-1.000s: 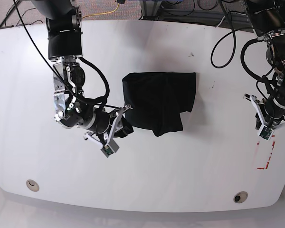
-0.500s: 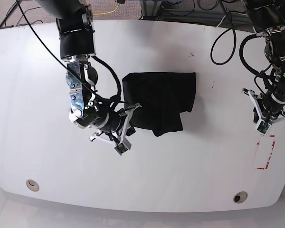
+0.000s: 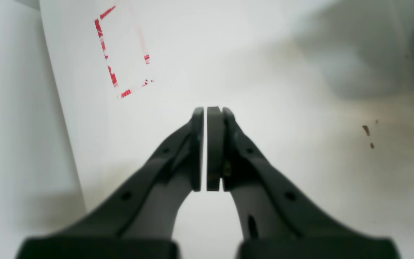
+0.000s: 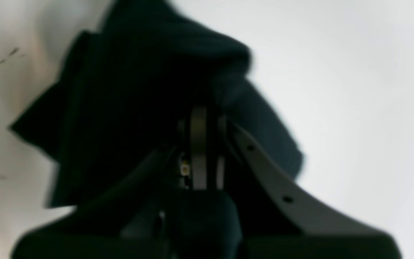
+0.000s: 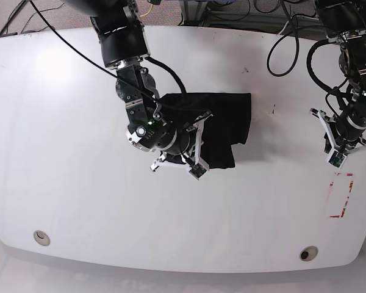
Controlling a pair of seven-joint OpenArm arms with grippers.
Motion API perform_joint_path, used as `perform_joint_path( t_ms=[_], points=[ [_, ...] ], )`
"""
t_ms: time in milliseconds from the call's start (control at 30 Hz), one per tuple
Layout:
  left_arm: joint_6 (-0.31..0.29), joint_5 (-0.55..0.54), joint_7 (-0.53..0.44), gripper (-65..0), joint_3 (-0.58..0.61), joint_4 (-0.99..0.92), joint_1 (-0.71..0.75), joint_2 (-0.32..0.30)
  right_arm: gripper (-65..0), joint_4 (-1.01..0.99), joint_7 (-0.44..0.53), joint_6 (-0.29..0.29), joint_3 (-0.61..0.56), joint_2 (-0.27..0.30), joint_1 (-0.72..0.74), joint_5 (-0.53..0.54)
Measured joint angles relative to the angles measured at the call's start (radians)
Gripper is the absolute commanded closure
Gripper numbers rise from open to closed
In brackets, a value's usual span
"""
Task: Layout the t-shirt on the table in an organized manner, then fold the t-shirt properly
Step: 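Press the folded shirt bundle down with the right gripper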
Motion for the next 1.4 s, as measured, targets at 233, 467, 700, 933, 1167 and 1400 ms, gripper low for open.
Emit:
perform_joint_path(
  t_ms=[233,467,700,933,1167,1400],
  points=[
    [0.0,0.0,0.0,0.0,0.0,0.0,0.0,0.0,-3.0,0.001,-0.011,-0.007,-0.068,-0.035,-0.03,-0.013],
    [0.0,0.0,0.0,0.0,0.0,0.0,0.006,-0.002,-3.0,0.008,-0.005,-0.003,-0.154,-0.1,-0.031,0.005],
    [0.0,0.0,0.0,0.0,0.0,0.0,0.013,-0.002,-3.0,0.007,-0.004,-0.004,-0.214,-0.087,0.002,0.059],
    [0.0,0.0,0.0,0.0,0.002,0.0,0.011,-0.002,-3.0,0.007,0.0,-0.004,-0.214,-0.091,0.056,0.126],
    [0.0,-0.002,0.0,0.0,0.005,0.0,0.011,-0.002,-3.0,0.007,-0.003,-0.003,-0.197,-0.09,0.074,0.124],
    [0.003,0.008,0.0,0.0,0.153,0.019,0.011,0.02,-3.0,0.012,0.002,0.0,-0.134,-0.014,0.079,0.079]
  ],
)
